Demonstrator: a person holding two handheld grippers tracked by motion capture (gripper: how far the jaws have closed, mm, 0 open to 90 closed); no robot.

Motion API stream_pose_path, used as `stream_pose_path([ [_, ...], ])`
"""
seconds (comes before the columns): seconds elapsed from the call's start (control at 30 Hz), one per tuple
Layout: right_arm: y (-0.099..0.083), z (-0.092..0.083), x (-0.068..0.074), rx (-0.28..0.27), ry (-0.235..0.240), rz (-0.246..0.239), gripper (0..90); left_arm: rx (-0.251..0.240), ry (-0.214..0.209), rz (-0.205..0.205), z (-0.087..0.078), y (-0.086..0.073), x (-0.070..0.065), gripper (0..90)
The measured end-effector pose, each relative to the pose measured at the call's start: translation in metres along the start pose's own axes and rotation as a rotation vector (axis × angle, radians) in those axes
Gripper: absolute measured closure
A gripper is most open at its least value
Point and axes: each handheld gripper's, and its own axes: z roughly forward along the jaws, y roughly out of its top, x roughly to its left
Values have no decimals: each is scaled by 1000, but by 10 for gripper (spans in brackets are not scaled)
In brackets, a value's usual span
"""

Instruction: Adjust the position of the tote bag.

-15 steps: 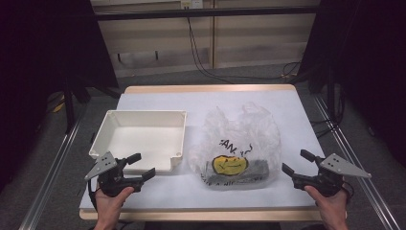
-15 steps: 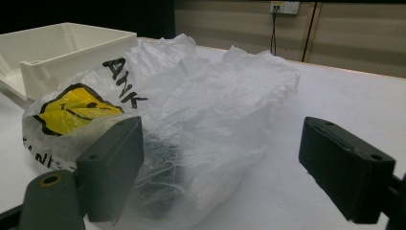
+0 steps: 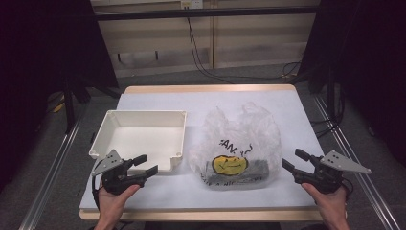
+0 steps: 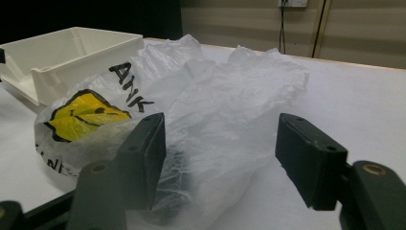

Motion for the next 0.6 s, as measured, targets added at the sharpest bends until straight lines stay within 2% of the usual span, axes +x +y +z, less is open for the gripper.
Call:
stream_pose_path([
  [0.07, 3, 2, 0, 13, 15, 1, 399, 16, -5, 9, 3, 2, -1, 415],
  [0.13, 6, 5, -2, 23, 39, 10, 436, 19, 1, 1, 5, 4, -2, 448],
  [0.17, 7, 7, -3, 28, 48, 11, 457, 18, -35, 15, 10, 7, -1, 482],
  [0.23, 11, 12, -4, 47, 63, 12, 490, 30, -38, 6, 15, 11, 1, 506],
  [0.3, 15, 17, -5, 71, 74, 5, 514, 32, -50, -26, 21, 16, 4, 529],
  [0.43, 21, 27, -7, 118, 83, -9, 547, 66, -62, -21, 33, 23, 5, 570],
  [0.5, 24, 32, -8, 126, 105, -20, 552, 77, -64, -18, 36, 24, 6, 574],
  [0.57, 27, 37, -7, 151, 96, -50, 551, 120, -74, -1, 44, 28, 7, 586],
  [0.6, 29, 39, -7, 158, 107, -54, 554, 120, -74, -1, 44, 28, 7, 586],
])
